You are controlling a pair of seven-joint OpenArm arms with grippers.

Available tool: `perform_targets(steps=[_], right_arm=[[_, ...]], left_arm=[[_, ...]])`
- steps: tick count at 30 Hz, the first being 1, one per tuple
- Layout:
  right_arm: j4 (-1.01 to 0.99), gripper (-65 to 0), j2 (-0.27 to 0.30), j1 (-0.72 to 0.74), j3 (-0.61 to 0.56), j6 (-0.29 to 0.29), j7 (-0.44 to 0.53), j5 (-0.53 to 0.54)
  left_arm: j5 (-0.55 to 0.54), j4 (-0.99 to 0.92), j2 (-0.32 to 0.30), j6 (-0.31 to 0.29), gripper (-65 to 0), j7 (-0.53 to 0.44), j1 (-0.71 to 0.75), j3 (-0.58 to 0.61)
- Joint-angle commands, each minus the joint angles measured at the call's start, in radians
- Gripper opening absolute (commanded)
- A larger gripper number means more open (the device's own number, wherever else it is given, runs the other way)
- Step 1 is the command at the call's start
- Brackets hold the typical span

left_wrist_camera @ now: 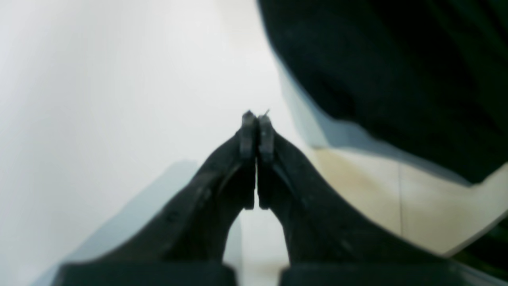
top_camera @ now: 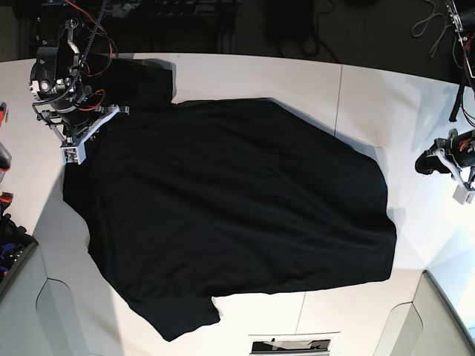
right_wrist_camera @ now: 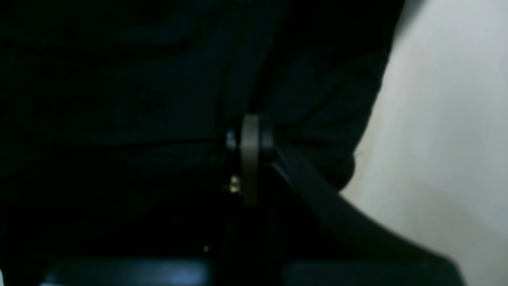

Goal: Layout the t-shirt on the table in an organized manner, then fold the t-shirt properly
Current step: 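Pull the shirt edge with the left gripper away from the right gripper, then grasp the shirt edge again with the left gripper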

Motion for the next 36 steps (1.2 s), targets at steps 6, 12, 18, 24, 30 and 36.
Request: perform_targets(steps=[6, 12, 18, 24, 30, 36], right_arm=[[0.009, -65.0, 0.008, 0.004, 0.003, 0.008, -0.015, 0.001], [0.009, -65.0, 0.008, 0.004, 0.003, 0.008, -0.016, 0.005], [0.009, -65.0, 0.008, 0.003, 0.003, 0.008, -0.023, 0.005], [0.009, -65.0, 0.008, -0.001, 0.003, 0.008, -0.027, 0.005], [0.009, -65.0, 0.008, -0.001, 0.003, 0.008, -0.033, 0.005], [0.009, -65.0, 0.008, -0.001, 0.003, 0.008, -0.028, 0.005]], left_arm=[[0.116, -0.001, 0.012, -0.009, -65.0, -0.162, 0.006, -0.009], [0.238, -0.007, 0.09, -0.009, -65.0, -0.266, 0.006, -0.009], [0.34, -0.007, 0.198, -0.009, -65.0, -0.296, -0.008, -0.008], [0.261, -0.005, 0.222, -0.009, -65.0, -0.219, -0.008, 0.042], [-0.03, 0.046, 0.215, -0.009, -65.0, 0.103, -0.005, 0.054], [-0.352, 0.136, 0.116, -0.009, -65.0, 0.318, 0.011, 0.054]])
